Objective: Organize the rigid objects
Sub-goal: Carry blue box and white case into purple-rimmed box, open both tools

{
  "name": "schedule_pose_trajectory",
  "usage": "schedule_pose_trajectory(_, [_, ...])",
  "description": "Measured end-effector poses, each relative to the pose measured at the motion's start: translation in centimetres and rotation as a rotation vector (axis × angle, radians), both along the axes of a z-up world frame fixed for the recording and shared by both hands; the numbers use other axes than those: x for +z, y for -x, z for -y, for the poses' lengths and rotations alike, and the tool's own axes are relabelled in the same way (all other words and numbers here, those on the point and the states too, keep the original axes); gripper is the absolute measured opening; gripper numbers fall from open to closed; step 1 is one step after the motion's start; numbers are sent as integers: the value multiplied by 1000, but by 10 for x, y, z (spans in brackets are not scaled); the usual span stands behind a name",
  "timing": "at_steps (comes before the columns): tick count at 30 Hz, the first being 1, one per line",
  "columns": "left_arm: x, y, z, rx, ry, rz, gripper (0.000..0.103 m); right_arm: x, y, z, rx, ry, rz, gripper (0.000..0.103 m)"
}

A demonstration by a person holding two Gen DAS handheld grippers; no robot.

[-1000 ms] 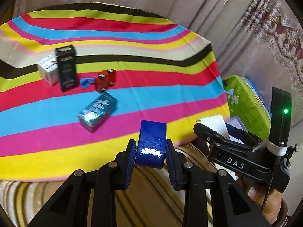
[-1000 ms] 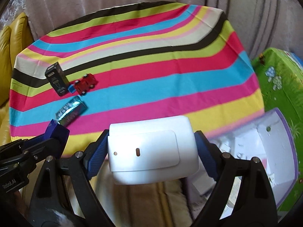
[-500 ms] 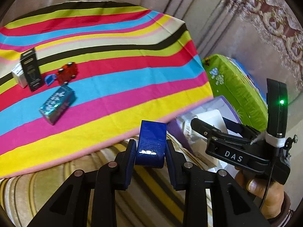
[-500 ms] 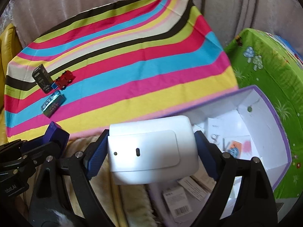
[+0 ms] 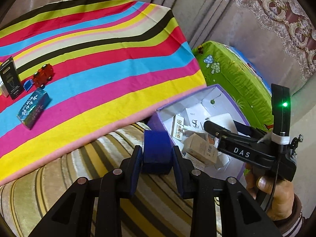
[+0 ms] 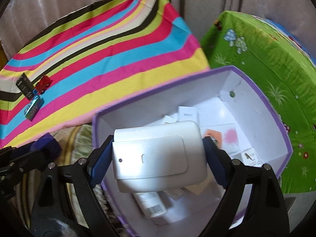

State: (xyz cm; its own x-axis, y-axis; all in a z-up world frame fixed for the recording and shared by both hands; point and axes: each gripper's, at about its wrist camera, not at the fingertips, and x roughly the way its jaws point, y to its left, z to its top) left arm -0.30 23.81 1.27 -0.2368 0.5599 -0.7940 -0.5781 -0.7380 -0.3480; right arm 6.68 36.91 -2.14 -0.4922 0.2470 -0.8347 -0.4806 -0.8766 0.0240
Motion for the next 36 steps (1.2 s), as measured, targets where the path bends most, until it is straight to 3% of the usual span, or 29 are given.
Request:
schedule_pose_trajectory(15, [5, -23, -33, -132, -38, -4, 32, 1, -41, -56, -136, -17, 13, 89])
schedule_pose_trajectory(25, [2, -36, -55, -233, -93, 57, 32, -7, -65, -82, -205, -27, 56, 89])
schedule_pose_trajectory(27, [1, -38, -60, -258, -95, 72, 34, -8, -67, -85, -217, -27, 64, 89])
schedule_pose_trajectory(30, [-1, -37, -62, -253, -75, 81, 50, -10, -67, -87, -225, -20, 71, 90])
schedule_pose_trajectory(36, [-5, -29, -56, -221, -97, 121, 52, -14, -64, -83, -211, -12, 74, 90])
